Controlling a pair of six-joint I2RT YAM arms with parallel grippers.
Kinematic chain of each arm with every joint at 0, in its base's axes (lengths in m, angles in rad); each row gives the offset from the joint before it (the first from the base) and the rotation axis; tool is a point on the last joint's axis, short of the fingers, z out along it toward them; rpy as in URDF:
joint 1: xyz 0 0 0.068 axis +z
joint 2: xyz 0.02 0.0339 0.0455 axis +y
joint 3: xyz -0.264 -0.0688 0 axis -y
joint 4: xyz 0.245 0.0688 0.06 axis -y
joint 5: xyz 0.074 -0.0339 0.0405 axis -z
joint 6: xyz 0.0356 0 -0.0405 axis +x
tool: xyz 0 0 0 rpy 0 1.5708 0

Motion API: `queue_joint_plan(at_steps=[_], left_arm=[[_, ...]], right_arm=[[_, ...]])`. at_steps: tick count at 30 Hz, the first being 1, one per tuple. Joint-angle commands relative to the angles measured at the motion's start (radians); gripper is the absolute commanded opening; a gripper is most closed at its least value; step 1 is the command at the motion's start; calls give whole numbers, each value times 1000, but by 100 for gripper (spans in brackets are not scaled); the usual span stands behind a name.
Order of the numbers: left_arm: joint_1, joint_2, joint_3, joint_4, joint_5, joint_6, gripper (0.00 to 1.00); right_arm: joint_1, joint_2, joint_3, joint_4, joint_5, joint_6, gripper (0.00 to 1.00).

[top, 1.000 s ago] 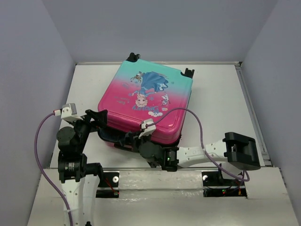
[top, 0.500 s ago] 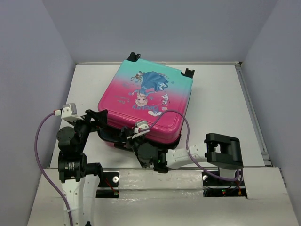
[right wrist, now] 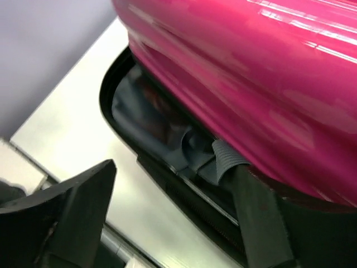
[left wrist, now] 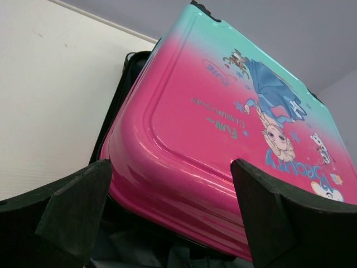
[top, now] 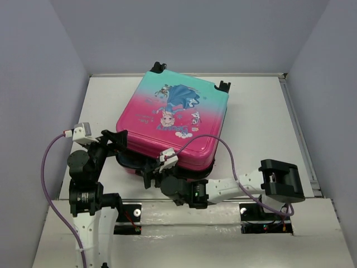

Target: Pack the luggage

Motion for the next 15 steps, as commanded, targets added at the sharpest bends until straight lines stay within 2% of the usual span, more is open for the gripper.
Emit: queue_joint_plan(at_steps=[1, 6, 10, 13, 15], left_arm=[[-7, -6, -8, 57, 4, 13, 99], [-7, 35, 4, 48, -7, 15, 99], [-6, 112, 9, 77, 7, 4, 99], [-6, 158, 21, 118, 19, -17, 99], [-7, 195, 43, 140, 13, -40, 99]], right_arm=[[5, -88, 99, -335, -126, 116, 93], [5, -139, 197, -611, -342, 148, 94], [5, -217, 210, -782, -479, 169, 100], [5, -272, 199, -846, -481, 168, 100], [-12, -343, 179, -868, -426, 148, 98]])
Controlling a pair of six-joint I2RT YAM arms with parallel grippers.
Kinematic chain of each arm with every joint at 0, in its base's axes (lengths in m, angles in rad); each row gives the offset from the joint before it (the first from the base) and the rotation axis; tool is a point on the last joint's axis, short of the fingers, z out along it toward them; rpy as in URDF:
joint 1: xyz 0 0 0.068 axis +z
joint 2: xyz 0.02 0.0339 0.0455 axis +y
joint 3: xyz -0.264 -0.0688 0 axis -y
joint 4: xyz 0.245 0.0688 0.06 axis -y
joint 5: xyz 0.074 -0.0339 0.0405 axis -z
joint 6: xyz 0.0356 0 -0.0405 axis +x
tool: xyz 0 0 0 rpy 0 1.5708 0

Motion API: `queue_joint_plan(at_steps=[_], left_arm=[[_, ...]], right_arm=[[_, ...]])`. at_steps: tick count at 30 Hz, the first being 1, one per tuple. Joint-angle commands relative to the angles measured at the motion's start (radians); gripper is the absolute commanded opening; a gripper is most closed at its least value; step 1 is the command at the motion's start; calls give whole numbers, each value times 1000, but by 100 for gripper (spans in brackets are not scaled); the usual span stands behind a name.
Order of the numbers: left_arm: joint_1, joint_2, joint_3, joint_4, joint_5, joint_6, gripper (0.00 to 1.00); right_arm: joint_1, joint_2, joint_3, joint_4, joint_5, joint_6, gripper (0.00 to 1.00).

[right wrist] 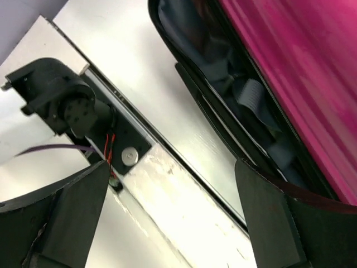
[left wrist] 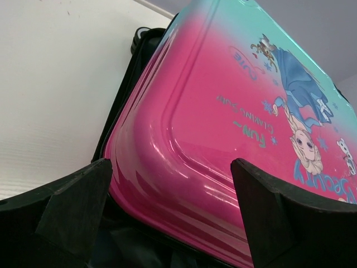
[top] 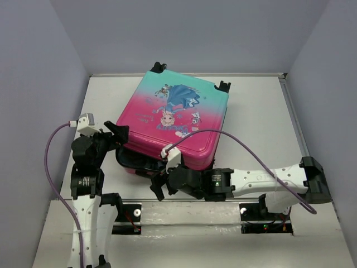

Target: Pack the luggage

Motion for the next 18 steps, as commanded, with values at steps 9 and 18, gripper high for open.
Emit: queue_joint_plan(at_steps=[9, 18], left_arm=[[-6, 199, 138, 174, -20, -72, 99], [16, 375, 190, 278, -62, -170, 99]], right_arm=[[-349, -422, -42, -189, -4, -136, 15], [-905, -513, -29, -235, -172, -197, 97]])
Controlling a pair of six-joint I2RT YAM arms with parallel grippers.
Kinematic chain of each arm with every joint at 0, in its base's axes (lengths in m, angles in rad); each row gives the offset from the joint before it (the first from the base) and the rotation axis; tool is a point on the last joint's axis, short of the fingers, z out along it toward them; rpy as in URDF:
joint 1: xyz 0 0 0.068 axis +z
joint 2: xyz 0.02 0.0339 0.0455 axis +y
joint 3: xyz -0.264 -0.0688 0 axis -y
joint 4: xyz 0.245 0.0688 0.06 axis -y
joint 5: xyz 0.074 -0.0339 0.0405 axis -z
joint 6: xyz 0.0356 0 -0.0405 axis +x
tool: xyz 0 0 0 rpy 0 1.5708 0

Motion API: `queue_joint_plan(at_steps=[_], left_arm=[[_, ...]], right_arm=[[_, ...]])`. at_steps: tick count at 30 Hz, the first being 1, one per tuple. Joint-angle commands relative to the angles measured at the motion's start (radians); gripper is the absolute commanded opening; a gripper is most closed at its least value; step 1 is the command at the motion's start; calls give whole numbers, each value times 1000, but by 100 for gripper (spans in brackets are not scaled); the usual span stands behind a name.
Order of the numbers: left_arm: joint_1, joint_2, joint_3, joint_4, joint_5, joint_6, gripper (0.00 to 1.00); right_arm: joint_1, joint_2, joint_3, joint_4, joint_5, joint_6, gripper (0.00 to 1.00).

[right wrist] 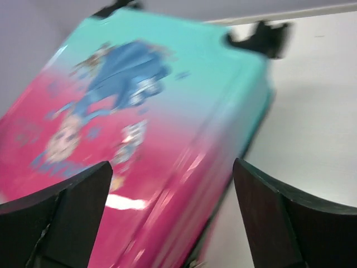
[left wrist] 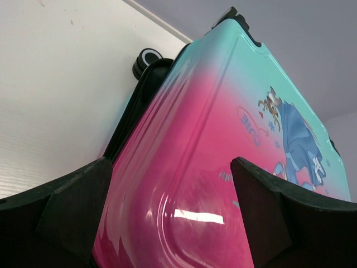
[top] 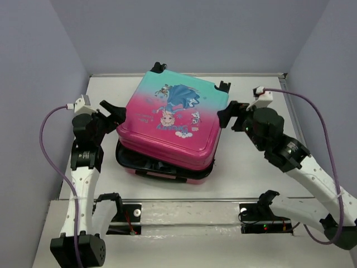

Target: Pack the luggage

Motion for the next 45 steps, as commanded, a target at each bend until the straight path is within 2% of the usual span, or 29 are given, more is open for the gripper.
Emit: queue_joint_plan(at_steps=[1, 2, 3, 4, 8, 10, 12, 15, 16, 20, 23, 28, 30, 32, 36, 37, 38, 40, 41, 42, 45], left_arm=[[17, 139, 112, 129, 2, -51, 99], [21, 178, 136, 131, 13, -53, 99], [25, 212, 159, 131, 22, -47, 99], [28, 282, 202, 125, 45, -39, 99], [33, 404, 253, 131, 129, -45, 99], [18, 416, 216, 185, 186, -78, 99], [-22, 401, 150, 213, 182, -92, 99], [-159, 356, 54, 250, 134, -112, 99], [-220, 324, 20, 293, 129, -129, 99], [-350, 208, -141, 365, 67, -235, 99], [-450, 113, -205, 373, 13, -286, 99], [-530, -21, -207, 361, -25, -323, 99], [-541, -38, -146, 335, -44, -300, 99], [-541, -30, -74, 306, -64, -257, 99], [-539, 46, 198, 244, -96, -160, 99], [-541, 92, 257, 183, -114, -130, 99], [-541, 117, 373, 137, -206, -47, 99], [-532, 158, 449, 65, -324, 19, 99], [-482, 212, 498, 39, -384, 57, 99], [-443, 244, 514, 32, -363, 58, 99], [-233, 422, 582, 46, -158, 24, 99]], right_arm=[[-345, 72, 5, 2, -295, -31, 100], [-423, 97, 2, 28, -381, -14, 100], [-559, 126, -11, 57, -458, 3, 100], [-604, 198, -16, 117, -606, 39, 100], [-649, 315, -33, 253, -785, 93, 100], [-649, 364, -56, 364, -864, 121, 100], [-649, 442, -36, 392, -951, 141, 100], [-649, 529, 43, 409, -1046, 139, 100], [-649, 589, 100, 409, -1083, 133, 100], [-659, 712, 261, 398, -1161, 101, 98], [-659, 795, 397, 343, -1197, 80, 97], [-668, 931, 601, 251, -1307, 60, 98], [-668, 984, 680, 188, -1306, 57, 99], [-668, 993, 689, 176, -1284, 57, 99], [-668, 984, 668, 166, -1272, 43, 99], [-668, 991, 680, 136, -1264, 17, 100], [-668, 998, 689, 117, -1263, -2, 100], [-668, 1016, 706, 67, -1270, -32, 100], [-668, 1019, 711, 62, -1284, -55, 100], [-668, 1021, 711, 62, -1293, -61, 100], [-668, 1027, 714, 62, -1319, -83, 100]])
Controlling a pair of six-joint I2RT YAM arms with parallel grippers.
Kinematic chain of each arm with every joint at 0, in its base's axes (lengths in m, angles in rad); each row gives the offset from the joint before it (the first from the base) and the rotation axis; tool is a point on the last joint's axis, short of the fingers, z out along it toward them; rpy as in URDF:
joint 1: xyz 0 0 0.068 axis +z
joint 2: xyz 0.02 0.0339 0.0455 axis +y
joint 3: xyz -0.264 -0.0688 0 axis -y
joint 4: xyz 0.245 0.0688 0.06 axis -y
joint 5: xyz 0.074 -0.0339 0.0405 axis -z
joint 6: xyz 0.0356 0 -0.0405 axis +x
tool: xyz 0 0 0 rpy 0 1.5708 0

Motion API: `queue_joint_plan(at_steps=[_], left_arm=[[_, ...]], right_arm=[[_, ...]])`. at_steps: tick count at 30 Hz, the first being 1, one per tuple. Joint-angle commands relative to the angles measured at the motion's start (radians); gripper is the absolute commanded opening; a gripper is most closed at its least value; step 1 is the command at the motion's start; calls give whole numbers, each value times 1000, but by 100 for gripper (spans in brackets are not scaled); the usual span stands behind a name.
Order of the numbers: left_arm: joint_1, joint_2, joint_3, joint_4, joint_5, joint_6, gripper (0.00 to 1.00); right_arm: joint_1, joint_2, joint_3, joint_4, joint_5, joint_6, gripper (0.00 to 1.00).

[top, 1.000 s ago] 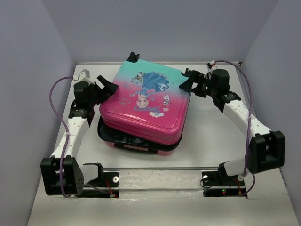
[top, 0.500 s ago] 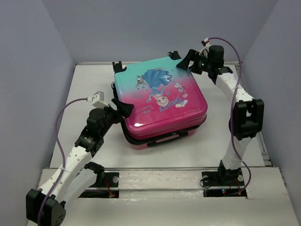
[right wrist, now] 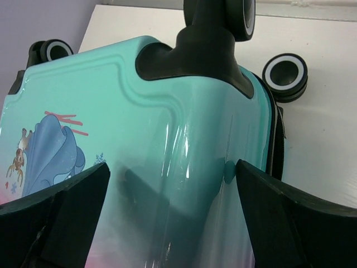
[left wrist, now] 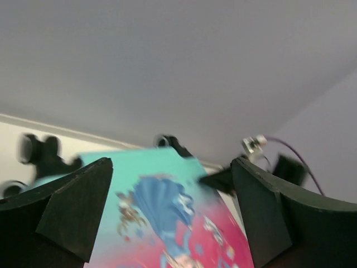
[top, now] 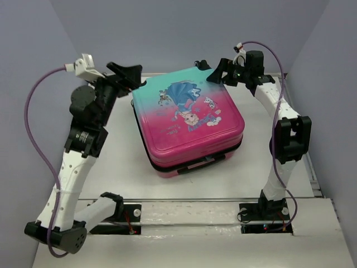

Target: Pack the luggage

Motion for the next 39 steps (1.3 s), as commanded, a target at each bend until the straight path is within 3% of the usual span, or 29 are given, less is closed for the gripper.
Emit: queue_joint_plan(at_steps=[1, 5, 11, 18, 25, 27, 33, 39], left_arm=[[224, 239, 91, -36, 154, 44, 99], [307, 521, 251, -59, 251, 47, 99], [340, 792, 378, 27, 506, -5, 99], [340, 942, 438, 102, 613, -107, 99], [324, 1023, 396, 323, 665, -285, 98], [320, 1021, 348, 381, 672, -322, 89], [320, 960, 285, 516, 659, -405, 7], [317, 856, 384, 481, 647, -447, 6]], right_arm=[[52, -2, 45, -89, -219, -17, 100], [52, -14, 23, -89, -222, -37, 100], [52, -37, -24, -77, -226, -72, 100], [52, -33, -41, -76, -229, -96, 100], [52, -24, -67, -59, -236, -96, 100], [52, -25, -67, -57, -236, -96, 100], [52, -30, -67, -40, -230, -74, 100], [52, -21, -67, -16, -190, -29, 100]])
